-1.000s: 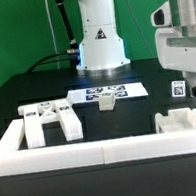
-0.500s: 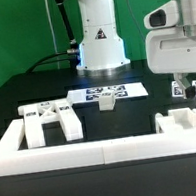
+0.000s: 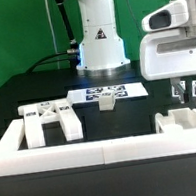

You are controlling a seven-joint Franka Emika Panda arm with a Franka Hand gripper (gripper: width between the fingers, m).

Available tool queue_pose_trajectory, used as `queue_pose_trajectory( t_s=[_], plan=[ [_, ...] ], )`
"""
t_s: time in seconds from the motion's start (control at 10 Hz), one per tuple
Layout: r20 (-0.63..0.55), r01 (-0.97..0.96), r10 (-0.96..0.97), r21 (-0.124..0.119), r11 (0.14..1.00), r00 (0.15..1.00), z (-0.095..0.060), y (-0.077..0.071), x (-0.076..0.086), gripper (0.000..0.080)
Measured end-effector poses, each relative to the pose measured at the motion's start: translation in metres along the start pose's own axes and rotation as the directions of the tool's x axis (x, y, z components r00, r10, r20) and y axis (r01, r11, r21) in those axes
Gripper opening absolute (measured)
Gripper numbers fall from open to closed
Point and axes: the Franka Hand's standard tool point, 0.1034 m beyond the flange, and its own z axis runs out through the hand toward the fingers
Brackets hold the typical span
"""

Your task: Assemble chair

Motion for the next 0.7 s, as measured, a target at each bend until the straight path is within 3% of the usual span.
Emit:
queue_pose_trajectory(
  t_s=[0.6, 0.7],
  plan=[
    [0.001, 0.355, -0.356, -0.026, 0.934, 0.935, -0.0004, 0.0031, 0.0016, 0.0649],
    [0.001, 0.352, -0.352, -0.026, 0.936, 0.936, -0.0004, 0.0031, 0.0016, 0.0559]
  ],
)
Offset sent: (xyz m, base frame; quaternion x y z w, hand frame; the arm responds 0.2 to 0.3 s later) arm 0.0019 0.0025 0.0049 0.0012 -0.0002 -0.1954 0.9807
